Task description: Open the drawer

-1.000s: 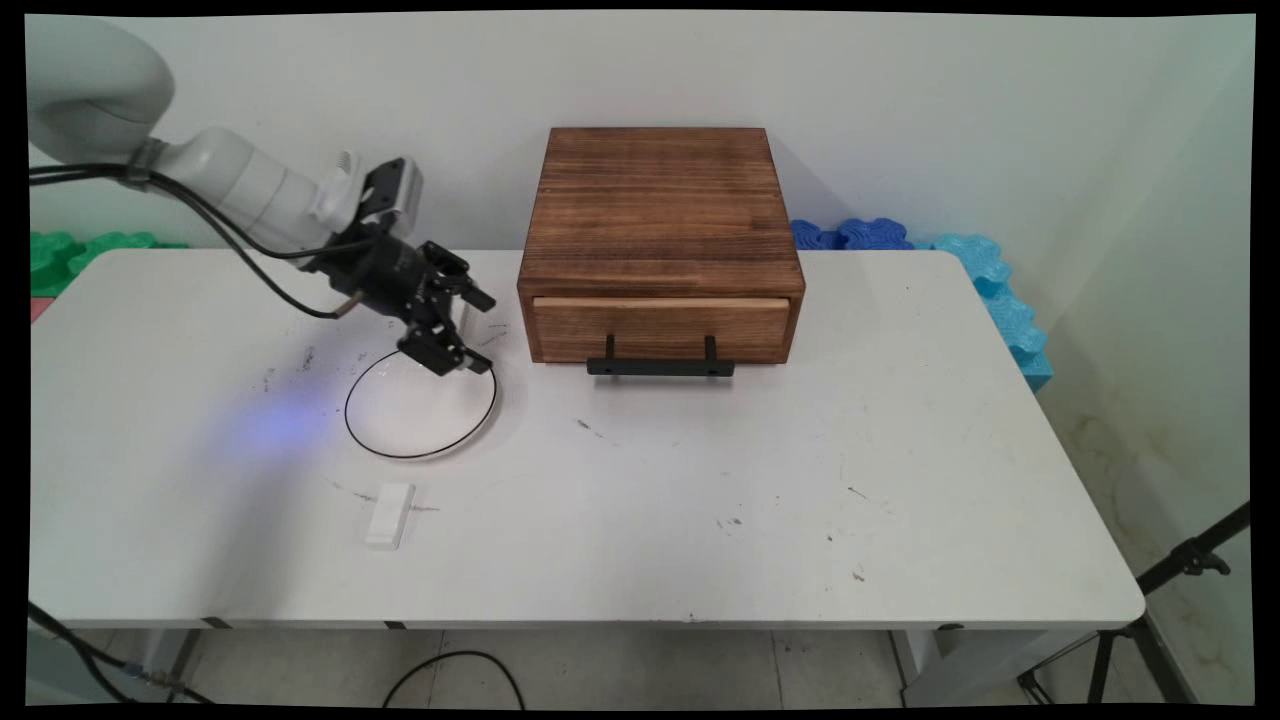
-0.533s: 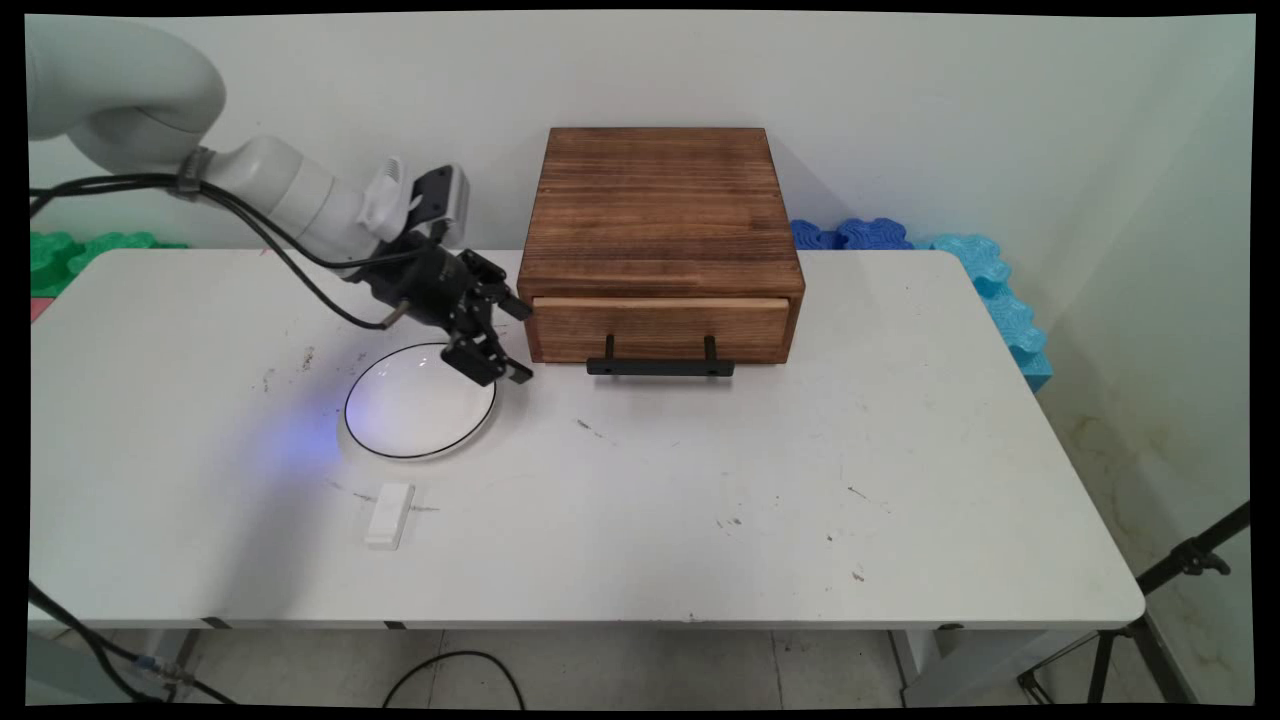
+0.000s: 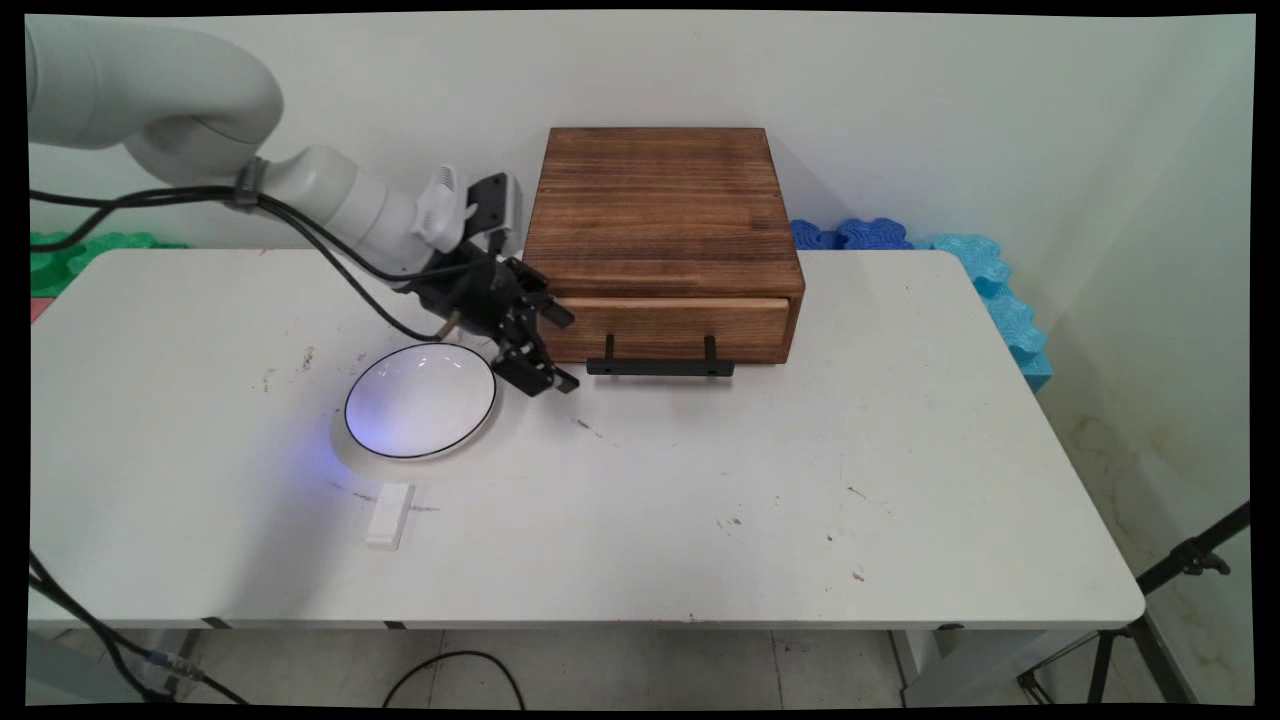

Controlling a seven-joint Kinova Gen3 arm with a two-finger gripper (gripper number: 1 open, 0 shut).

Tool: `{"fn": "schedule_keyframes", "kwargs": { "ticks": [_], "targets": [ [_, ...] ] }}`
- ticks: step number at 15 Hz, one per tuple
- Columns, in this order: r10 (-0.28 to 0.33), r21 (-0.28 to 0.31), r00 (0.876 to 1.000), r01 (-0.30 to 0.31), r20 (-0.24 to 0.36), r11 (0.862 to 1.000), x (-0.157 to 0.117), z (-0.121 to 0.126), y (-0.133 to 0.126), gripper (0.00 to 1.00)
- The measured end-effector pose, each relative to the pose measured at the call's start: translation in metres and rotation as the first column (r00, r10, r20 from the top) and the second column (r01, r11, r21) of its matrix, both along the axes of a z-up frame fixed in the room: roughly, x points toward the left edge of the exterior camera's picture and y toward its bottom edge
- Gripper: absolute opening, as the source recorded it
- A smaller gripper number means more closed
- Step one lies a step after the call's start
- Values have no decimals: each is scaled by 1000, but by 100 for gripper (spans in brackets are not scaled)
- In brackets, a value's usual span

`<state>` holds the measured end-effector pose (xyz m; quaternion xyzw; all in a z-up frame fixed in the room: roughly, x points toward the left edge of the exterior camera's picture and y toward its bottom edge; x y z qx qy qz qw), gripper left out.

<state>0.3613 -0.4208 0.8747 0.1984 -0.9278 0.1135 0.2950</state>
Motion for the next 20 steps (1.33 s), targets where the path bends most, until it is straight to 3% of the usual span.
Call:
{"fn": "schedule_keyframes", "kwargs": {
  "ticks": [20],
  "targets": [
    [-7, -44, 999, 9, 48, 999, -88, -45, -31, 100]
  ]
}}
